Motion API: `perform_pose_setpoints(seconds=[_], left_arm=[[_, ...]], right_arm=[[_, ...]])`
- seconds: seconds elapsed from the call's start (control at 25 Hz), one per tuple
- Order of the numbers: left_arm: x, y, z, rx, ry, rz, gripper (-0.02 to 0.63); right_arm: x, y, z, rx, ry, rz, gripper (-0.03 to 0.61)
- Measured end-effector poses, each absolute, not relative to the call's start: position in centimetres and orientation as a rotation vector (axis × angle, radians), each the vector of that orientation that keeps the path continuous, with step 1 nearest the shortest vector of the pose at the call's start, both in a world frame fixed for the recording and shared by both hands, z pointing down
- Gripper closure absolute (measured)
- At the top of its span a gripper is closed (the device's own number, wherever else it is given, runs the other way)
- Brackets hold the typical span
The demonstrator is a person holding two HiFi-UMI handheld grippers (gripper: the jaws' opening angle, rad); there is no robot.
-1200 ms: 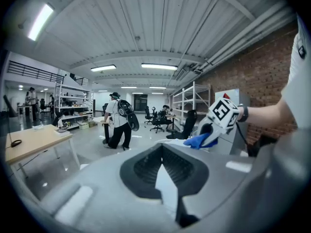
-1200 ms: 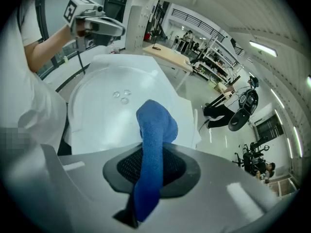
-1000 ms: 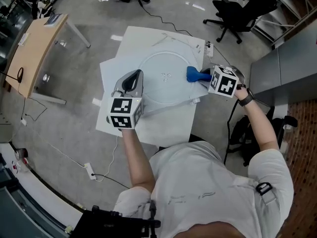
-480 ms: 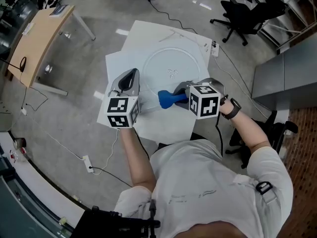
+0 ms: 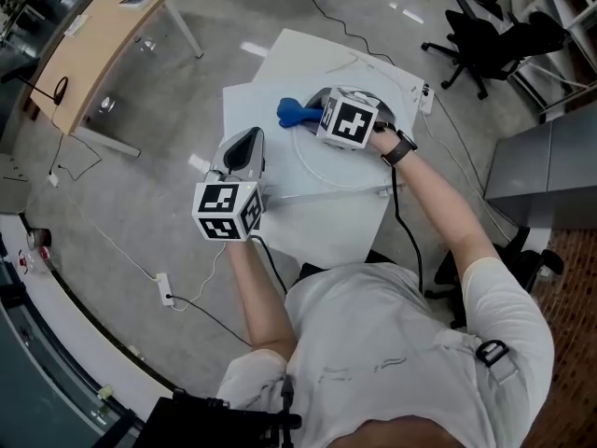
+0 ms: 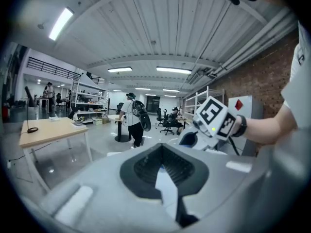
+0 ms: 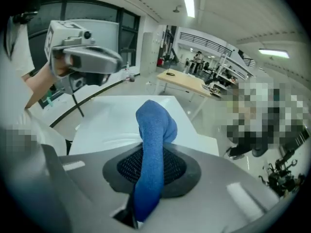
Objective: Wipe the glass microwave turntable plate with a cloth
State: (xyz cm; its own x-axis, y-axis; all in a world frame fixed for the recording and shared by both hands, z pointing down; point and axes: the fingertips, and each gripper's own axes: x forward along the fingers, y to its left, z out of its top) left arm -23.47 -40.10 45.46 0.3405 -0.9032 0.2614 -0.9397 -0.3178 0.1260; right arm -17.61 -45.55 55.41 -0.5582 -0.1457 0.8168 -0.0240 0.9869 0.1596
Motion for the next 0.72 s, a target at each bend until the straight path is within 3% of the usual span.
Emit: perform_pose_setpoints(seconds=[0.16,0.4,0.72], left_arm=[[-24.1,-40.5,45.2,2.353,-1.659,0.218,0.615],[-21.8,-41.8,46.1,2.399,-1.600,0.232,0.615],[-19.4,-42.8,45.1,2.491,-1.545,0.257,0.615]], right_arm=[[-15.1,-50.6,55.4,0.276,-2.157,-0.065,0.509],[-5.6,-52.5,56.0,0.402,-2.074,0.004,0.509],[3.1,-44.8,56.4,0.280,-1.938,-0.019,0.511]])
